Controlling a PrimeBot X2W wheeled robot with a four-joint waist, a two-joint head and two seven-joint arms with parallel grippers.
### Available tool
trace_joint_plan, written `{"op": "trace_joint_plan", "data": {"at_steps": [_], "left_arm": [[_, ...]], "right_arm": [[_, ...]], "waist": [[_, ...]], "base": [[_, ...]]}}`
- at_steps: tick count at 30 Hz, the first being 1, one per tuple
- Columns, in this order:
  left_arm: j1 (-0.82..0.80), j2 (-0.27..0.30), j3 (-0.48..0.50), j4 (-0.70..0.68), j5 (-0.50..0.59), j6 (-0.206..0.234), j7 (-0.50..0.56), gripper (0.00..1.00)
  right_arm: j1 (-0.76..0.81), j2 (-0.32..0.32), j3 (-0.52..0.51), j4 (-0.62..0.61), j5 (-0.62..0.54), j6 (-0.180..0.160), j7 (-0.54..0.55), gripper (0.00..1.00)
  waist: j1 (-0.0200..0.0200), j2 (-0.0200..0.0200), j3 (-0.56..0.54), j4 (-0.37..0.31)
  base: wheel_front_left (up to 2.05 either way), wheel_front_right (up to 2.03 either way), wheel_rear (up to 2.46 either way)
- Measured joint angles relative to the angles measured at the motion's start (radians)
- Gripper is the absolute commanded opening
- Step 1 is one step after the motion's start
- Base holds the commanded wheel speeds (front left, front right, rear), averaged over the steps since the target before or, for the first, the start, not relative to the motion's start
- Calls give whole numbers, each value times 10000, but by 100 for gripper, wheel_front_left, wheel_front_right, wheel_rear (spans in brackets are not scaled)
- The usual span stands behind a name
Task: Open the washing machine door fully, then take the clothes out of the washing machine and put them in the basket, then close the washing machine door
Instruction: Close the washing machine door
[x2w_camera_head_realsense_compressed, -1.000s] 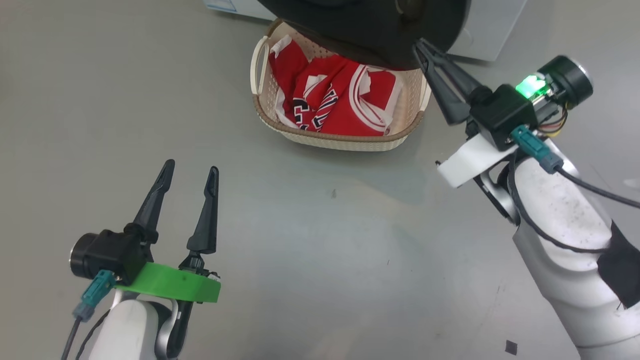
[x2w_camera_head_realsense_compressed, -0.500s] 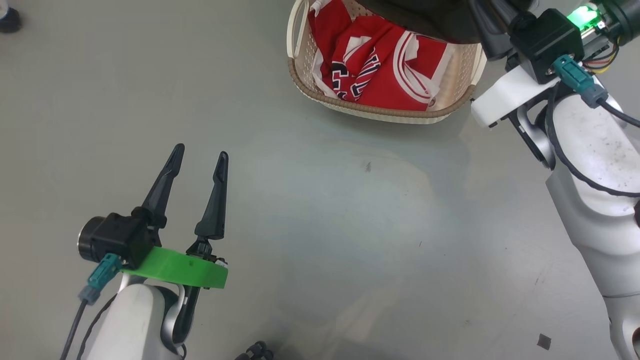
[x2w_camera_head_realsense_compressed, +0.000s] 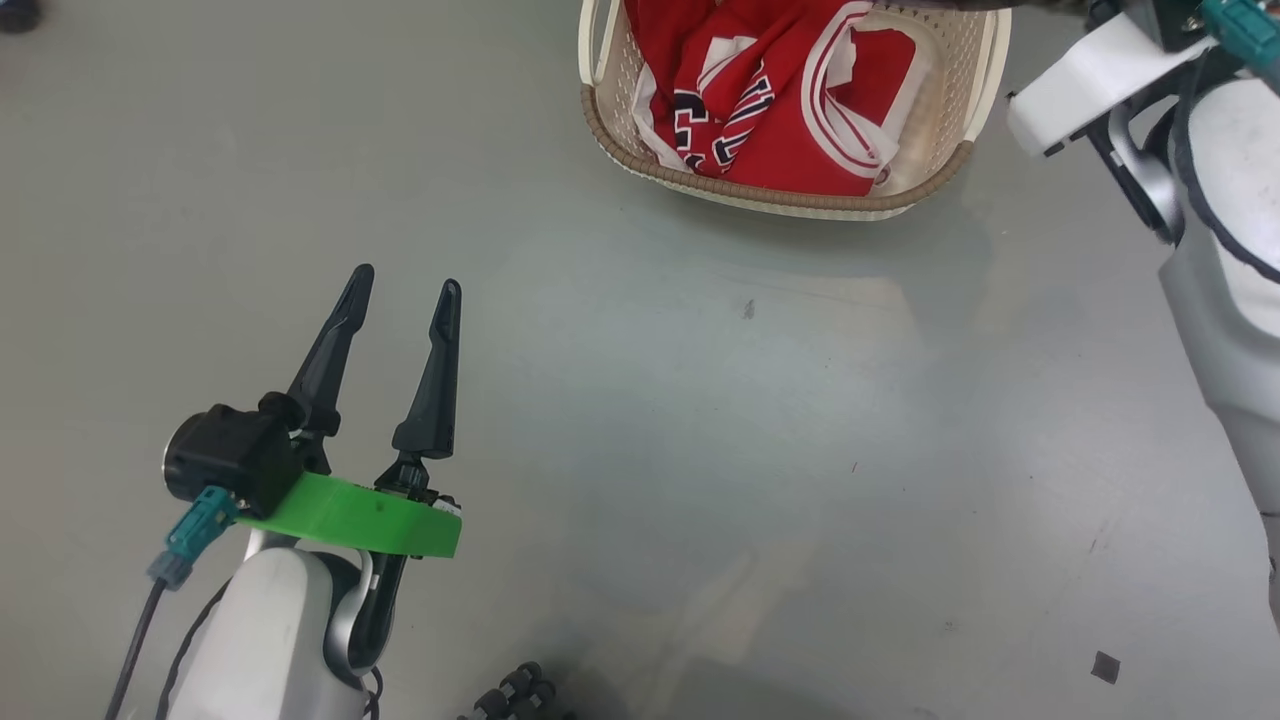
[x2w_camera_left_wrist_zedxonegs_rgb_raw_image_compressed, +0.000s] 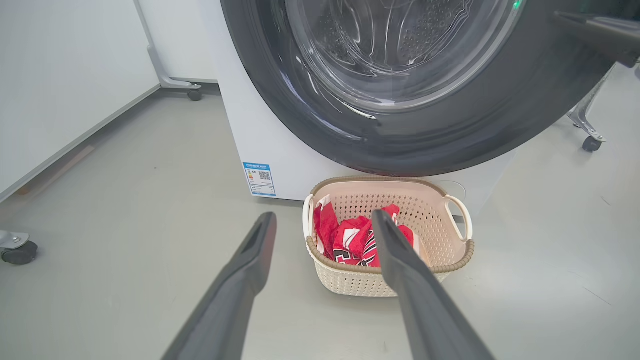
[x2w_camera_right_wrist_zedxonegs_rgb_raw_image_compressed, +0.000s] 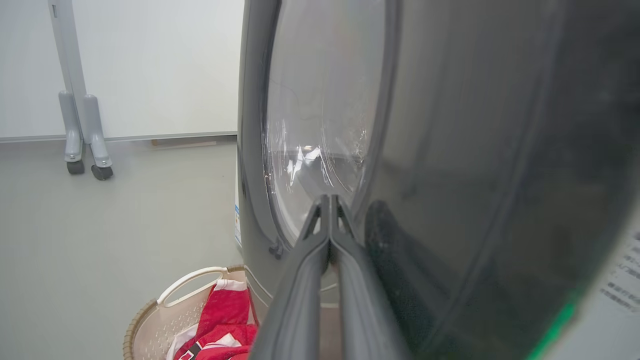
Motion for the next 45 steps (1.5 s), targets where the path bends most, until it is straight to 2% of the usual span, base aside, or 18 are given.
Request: {"op": "trace_joint_plan", "data": {"at_steps": [13, 26, 45], "left_arm": [[-236, -25, -238, 4, -222, -12, 0, 100], [-481, -58, -499, -10, -658, -13, 0, 100], [-646, -69, -763, 153, -706, -13, 0, 100]], "right_arm": [[-1760, -351, -571, 633, 251, 2, 205, 0], [-3280, -629, -721, 1198, 234, 2, 384, 0], [-4209, -637, -1135, 2261, 255, -29, 502, 0]], "waist": [[1, 0, 716, 108], [1, 0, 1244, 384], [0, 0, 1462, 618]], "base": [[0, 0, 0], [0, 0, 0], [0, 0, 0]]}}
